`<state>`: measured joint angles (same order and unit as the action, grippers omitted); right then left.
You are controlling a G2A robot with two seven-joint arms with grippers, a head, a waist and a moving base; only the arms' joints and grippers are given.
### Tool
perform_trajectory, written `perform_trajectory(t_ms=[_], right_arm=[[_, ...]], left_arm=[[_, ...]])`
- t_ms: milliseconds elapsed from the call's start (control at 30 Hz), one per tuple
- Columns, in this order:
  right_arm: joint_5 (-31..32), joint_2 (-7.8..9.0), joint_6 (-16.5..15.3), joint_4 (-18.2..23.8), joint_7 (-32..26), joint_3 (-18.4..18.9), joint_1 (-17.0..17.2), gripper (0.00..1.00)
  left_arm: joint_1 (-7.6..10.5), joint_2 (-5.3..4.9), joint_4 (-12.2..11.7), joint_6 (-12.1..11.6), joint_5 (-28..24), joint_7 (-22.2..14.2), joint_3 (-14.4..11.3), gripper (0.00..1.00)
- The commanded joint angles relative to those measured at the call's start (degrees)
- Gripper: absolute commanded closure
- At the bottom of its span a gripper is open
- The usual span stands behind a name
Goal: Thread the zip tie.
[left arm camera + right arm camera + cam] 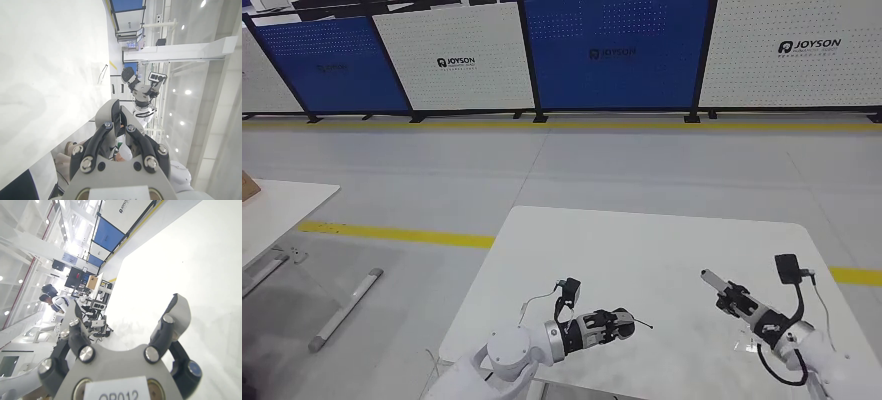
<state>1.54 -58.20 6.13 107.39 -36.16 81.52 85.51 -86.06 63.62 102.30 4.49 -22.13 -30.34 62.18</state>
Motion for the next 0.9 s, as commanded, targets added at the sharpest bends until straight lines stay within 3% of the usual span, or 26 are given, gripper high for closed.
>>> perform_trajectory(t_ms=[0, 300, 433, 600, 700, 867], right_arm=[[-0.1, 0.00, -0.1, 0.0, 0.0, 0.0, 0.1, 0.00], [0.7, 0.01, -0.6, 0.4, 0.0, -0.2, 0.1, 0.00], [7.1, 0.66, -1.7, 2.0, -4.4, 0.9, -1.0, 0.00], [22.1, 1.92, -0.5, 2.7, -12.4, 2.4, -4.3, 0.00], [25.7, 2.29, 0.7, 1.5, -17.5, 2.0, -6.6, 0.00], [26.2, 2.30, 1.1, 1.4, -17.7, 2.0, -6.9, 0.00]], left_arm=[[0.00, 0.00, 0.0, 0.0, 0.0, 0.0, 0.0, 1.00], [0.00, 0.00, 0.0, 0.0, 0.0, 0.0, 0.0, 1.00], [0.00, 0.00, 0.0, 0.0, 0.0, 0.0, 0.0, 1.00], [0.00, 0.00, 0.0, 0.0, 0.0, 0.0, 0.0, 1.00], [0.00, 0.00, 0.0, 0.0, 0.0, 0.0, 0.0, 1.00], [0.00, 0.00, 0.0, 0.0, 0.0, 0.0, 0.0, 1.00]])
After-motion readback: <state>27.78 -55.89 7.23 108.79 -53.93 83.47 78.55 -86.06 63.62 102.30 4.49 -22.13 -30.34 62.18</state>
